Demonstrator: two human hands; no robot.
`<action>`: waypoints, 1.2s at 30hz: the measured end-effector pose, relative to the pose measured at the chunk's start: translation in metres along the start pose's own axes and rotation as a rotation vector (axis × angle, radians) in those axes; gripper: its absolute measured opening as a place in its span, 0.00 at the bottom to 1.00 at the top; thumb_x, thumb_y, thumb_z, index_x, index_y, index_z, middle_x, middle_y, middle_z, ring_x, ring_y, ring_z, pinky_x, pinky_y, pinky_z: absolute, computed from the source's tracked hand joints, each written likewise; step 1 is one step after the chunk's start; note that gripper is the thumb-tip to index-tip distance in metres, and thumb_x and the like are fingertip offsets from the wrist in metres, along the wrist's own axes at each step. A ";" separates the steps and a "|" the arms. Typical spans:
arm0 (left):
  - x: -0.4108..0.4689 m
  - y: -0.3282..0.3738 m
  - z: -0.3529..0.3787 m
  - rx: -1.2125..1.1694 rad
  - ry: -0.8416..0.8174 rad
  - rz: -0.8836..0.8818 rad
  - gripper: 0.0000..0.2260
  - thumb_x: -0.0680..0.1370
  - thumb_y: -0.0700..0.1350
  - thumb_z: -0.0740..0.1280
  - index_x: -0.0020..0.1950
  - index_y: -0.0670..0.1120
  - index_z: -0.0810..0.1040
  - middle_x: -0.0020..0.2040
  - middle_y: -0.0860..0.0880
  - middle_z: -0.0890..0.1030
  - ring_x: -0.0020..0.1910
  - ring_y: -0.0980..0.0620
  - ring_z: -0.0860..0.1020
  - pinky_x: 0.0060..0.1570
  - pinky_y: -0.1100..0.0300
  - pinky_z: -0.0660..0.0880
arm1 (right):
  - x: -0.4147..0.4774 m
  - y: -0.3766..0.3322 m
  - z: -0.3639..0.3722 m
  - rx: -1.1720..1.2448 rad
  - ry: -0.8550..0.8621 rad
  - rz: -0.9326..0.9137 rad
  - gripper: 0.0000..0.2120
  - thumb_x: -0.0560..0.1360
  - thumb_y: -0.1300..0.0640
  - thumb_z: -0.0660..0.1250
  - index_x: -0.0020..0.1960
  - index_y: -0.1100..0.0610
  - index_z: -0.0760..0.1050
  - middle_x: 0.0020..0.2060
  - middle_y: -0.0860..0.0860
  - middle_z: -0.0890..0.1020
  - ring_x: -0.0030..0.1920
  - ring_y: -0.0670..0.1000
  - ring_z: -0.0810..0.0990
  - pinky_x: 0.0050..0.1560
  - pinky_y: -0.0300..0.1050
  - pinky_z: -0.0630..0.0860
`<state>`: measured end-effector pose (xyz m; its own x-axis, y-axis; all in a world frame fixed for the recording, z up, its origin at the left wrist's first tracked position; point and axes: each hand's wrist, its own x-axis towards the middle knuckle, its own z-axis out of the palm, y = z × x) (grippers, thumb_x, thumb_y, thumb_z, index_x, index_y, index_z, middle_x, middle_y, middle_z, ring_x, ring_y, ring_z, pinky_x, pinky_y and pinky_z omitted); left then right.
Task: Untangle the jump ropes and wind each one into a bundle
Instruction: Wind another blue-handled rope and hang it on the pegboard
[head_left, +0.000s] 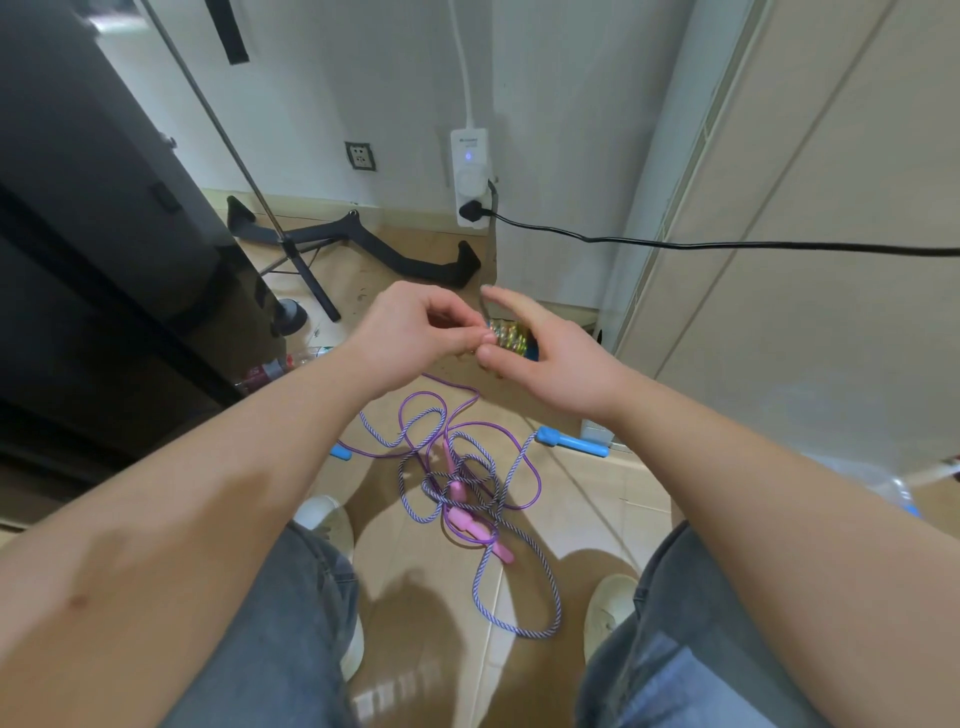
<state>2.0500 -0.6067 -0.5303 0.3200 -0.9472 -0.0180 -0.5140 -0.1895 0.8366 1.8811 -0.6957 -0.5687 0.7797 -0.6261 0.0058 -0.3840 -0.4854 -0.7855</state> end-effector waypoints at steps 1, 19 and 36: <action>0.000 -0.001 0.000 0.008 -0.001 -0.003 0.02 0.72 0.44 0.78 0.42 0.49 0.86 0.43 0.50 0.86 0.44 0.53 0.84 0.50 0.59 0.81 | 0.000 -0.001 0.000 0.061 0.000 -0.020 0.24 0.77 0.44 0.69 0.72 0.41 0.68 0.54 0.44 0.83 0.49 0.46 0.84 0.56 0.50 0.80; 0.001 0.007 0.013 -0.260 0.159 -0.192 0.09 0.77 0.44 0.72 0.42 0.39 0.79 0.36 0.43 0.84 0.32 0.51 0.80 0.40 0.57 0.81 | 0.010 0.001 -0.007 0.321 0.247 0.155 0.13 0.77 0.51 0.70 0.59 0.50 0.72 0.46 0.49 0.83 0.38 0.49 0.86 0.34 0.46 0.79; 0.000 0.015 0.020 -0.615 0.122 -0.298 0.07 0.76 0.34 0.71 0.52 0.41 0.82 0.44 0.42 0.84 0.37 0.55 0.83 0.42 0.67 0.81 | 0.006 -0.002 0.006 0.036 0.214 -0.024 0.13 0.75 0.48 0.71 0.57 0.46 0.73 0.47 0.41 0.80 0.46 0.37 0.77 0.43 0.27 0.69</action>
<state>2.0263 -0.6146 -0.5290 0.4835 -0.8346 -0.2639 0.1428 -0.2223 0.9645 1.8896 -0.6951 -0.5712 0.6640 -0.7318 0.1536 -0.3451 -0.4821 -0.8053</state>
